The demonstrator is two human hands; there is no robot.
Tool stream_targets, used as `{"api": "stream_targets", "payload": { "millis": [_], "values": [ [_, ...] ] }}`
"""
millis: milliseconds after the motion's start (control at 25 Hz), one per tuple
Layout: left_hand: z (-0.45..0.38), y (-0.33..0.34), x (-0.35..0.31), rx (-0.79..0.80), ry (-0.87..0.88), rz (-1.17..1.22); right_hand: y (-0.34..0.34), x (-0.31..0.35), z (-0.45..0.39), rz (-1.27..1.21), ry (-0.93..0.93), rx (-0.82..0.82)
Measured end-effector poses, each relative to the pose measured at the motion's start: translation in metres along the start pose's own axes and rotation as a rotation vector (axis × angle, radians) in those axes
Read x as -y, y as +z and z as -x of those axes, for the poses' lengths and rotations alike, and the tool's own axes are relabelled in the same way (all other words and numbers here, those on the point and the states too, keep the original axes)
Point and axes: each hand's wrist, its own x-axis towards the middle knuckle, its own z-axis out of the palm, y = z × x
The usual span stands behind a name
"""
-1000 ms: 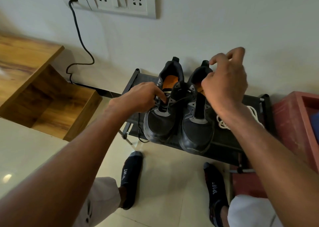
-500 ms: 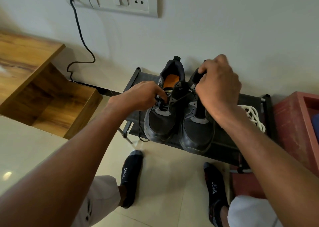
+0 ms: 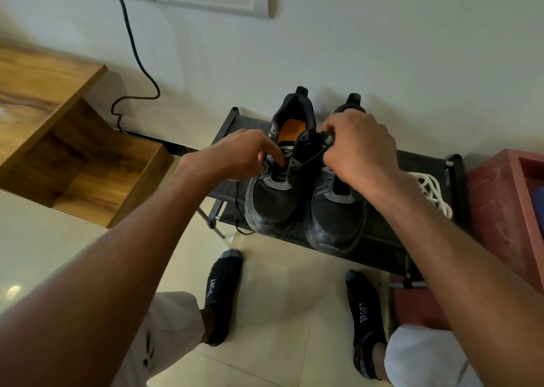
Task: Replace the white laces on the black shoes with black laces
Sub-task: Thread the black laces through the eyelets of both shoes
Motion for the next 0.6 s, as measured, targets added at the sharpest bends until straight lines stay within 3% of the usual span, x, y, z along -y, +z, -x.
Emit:
{"api": "stream_targets", "payload": {
  "millis": [160, 400, 600],
  "values": [
    [-0.002, 0.002, 0.002, -0.007, 0.012, 0.0, 0.014, 0.016, 0.011, -0.034, -0.15, 0.146],
    [-0.003, 0.002, 0.004, -0.087, -0.017, -0.015, 0.02, 0.008, 0.009, -0.04, -0.038, 0.133],
    [-0.004, 0.006, 0.006, -0.059, -0.039, -0.028, 0.018, 0.008, 0.01, 0.053, 0.002, 0.144]
  ]
}}
